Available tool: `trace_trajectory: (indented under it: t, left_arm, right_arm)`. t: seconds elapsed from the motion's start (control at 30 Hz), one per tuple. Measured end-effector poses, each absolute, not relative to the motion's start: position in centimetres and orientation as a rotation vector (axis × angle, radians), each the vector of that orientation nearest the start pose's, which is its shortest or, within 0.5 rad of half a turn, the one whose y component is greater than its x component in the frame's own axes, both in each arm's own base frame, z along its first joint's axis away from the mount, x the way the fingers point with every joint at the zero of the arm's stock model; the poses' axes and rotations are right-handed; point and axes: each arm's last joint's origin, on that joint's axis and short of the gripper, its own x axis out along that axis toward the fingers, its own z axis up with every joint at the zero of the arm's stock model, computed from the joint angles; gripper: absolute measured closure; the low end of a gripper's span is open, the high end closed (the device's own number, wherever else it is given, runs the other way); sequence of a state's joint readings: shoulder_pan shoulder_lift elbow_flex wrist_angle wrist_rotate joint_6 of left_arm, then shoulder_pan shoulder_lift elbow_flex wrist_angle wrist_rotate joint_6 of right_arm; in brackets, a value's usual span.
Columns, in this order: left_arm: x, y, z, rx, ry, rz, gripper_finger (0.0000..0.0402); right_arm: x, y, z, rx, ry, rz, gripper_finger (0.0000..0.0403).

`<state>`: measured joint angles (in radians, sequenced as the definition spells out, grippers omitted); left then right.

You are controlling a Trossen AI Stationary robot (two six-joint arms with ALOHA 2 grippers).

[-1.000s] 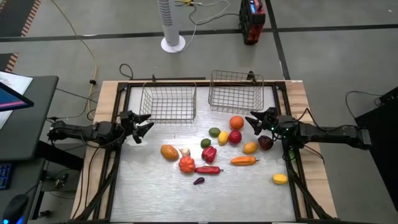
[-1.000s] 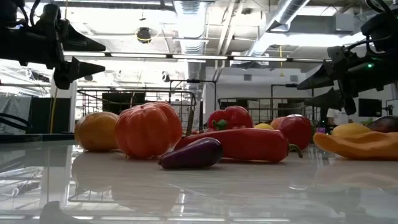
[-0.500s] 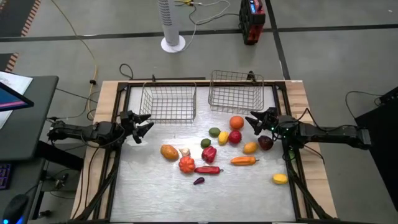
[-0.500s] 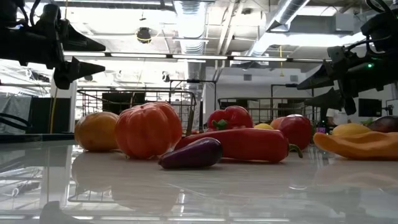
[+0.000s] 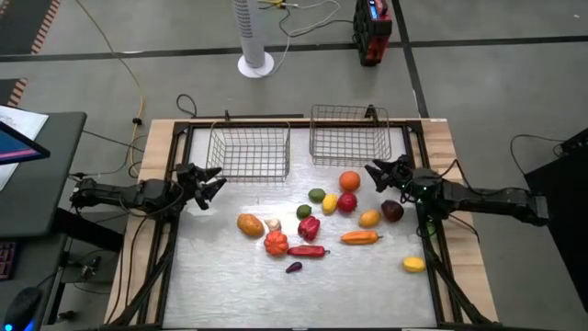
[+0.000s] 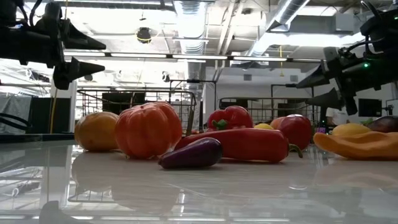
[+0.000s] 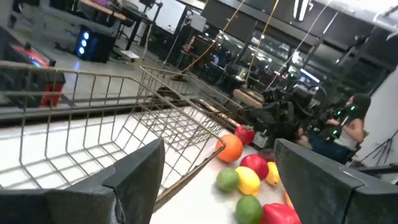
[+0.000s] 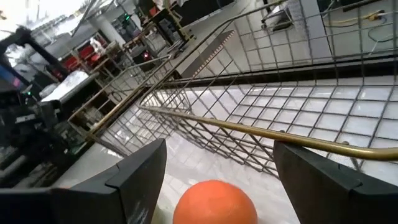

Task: Sort produce into baskets
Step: Adjust the right gold wire basket, then put the potato into the left gold wire basket

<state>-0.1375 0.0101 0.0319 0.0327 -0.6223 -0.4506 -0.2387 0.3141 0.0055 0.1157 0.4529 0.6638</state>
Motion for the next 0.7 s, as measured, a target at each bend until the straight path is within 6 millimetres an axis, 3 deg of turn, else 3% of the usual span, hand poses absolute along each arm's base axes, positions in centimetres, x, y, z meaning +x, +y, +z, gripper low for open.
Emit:
trace_trajectory:
  t: [0.17,0.4,0.57,0.7]
  left_arm:
    - [9.2,0.5,17.5,-0.443,-0.143,0.493,0.0112]
    - [9.1,0.6,17.5,-0.451,-0.163,0.543,0.0112]
    - [9.4,-0.1,18.1,-0.408,-0.139,0.258,0.0112]
    - [9.5,-0.7,18.2,-0.346,-0.108,0.041,0.0112]
  right_arm:
    - [10.7,-4.0,15.0,0.625,-0.043,-0.714,0.008]
    - [11.0,-3.4,15.2,0.684,0.003,-0.49,0.008]
    - [11.4,-2.7,16.3,0.707,-0.031,-0.343,0.008]
    - [11.7,-1.7,18.9,0.655,-0.18,-0.196,0.008]
